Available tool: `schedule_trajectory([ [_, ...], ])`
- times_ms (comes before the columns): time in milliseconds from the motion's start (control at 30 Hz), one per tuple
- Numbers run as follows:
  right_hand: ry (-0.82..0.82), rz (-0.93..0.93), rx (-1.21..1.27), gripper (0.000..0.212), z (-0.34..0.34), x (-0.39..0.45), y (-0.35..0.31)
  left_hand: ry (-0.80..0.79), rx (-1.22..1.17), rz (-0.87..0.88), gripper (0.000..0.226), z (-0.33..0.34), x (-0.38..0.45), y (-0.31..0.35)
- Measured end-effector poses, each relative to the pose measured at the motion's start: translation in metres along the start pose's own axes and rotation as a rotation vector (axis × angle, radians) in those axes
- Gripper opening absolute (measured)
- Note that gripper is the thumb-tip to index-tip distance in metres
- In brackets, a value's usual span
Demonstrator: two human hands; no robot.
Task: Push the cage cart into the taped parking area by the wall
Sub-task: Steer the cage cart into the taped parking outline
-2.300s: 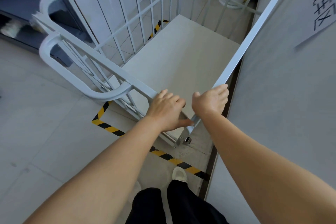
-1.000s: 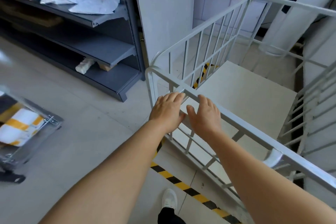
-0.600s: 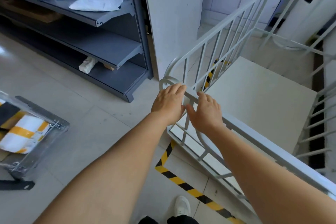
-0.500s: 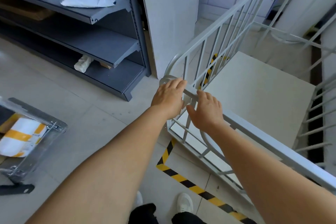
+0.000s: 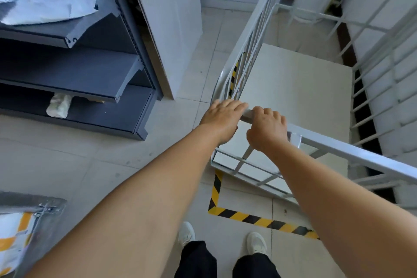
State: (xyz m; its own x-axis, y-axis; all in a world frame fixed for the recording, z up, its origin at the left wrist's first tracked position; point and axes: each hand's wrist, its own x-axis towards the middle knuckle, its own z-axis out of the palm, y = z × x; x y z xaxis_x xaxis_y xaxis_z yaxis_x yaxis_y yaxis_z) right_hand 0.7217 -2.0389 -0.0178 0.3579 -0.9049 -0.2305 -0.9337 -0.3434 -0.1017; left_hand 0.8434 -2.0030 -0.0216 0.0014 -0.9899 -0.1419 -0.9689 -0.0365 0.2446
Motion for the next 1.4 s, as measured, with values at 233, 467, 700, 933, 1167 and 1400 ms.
schedule_trajectory([
  [233,0.063,0.029,-0.116,0.01,0.01,0.028,-0.015,-0.016,0.079,0.024,0.034,0.003,0.026,-0.01],
  [467,0.02,0.012,-0.157,0.01,0.004,0.036,-0.014,0.071,0.011,-0.051,0.03,0.013,0.035,-0.002],
  [700,-0.02,0.012,-0.177,0.01,0.001,0.034,-0.012,0.066,0.007,-0.061,0.03,0.022,0.038,0.002],
  [933,-0.02,0.029,-0.2,0.01,0.004,0.024,-0.003,0.107,0.001,-0.052,0.03,0.027,0.03,0.013],
  [1167,0.004,0.022,-0.215,0.014,0.009,0.002,0.019,0.099,-0.026,-0.043,0.03,0.035,0.014,0.039],
  [1400,-0.003,0.031,-0.218,0.014,0.013,-0.016,0.034,0.087,-0.048,-0.054,0.031,0.041,0.0,0.057],
])
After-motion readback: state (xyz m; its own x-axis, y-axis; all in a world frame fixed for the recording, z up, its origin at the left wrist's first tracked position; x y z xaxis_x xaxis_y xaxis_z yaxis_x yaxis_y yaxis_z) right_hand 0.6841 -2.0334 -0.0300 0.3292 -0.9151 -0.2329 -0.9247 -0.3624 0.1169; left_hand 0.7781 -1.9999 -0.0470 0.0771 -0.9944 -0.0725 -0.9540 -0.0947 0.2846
